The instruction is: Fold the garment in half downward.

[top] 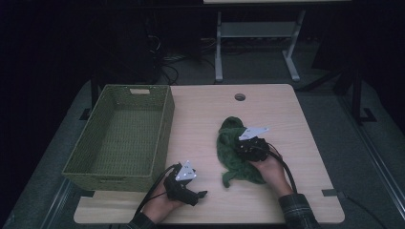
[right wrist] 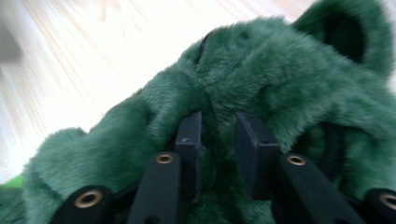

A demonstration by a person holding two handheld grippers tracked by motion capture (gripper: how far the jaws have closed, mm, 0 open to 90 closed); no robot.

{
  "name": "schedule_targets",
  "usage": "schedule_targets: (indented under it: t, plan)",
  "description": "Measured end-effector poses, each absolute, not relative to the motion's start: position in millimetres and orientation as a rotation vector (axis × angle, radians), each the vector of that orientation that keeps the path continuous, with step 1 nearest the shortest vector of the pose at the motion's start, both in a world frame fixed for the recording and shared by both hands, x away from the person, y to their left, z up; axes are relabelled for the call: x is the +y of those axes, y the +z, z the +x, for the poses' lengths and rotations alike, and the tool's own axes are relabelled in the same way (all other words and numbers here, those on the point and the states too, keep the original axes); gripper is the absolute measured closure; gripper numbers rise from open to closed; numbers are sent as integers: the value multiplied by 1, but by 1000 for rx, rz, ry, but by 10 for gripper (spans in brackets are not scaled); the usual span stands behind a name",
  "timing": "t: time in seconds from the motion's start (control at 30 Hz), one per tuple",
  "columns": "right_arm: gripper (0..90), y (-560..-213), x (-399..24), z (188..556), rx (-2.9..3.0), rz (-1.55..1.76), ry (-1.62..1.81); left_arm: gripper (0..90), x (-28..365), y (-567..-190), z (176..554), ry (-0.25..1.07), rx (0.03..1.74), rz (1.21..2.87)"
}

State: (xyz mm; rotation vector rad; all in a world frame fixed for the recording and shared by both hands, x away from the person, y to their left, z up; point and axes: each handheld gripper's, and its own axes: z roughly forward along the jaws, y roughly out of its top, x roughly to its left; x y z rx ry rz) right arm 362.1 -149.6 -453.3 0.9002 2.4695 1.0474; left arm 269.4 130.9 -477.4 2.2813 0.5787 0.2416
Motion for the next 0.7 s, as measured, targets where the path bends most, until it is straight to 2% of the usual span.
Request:
schedule_targets:
  t: [0.33,0.7]
  plan:
    - [640,-427,-193,349,2390,973,1185,128,131,-477,269,241,579,2281]
    - [617,-430,-246,300,2394,1029,1164,128,131,-477,269,241,579,2281]
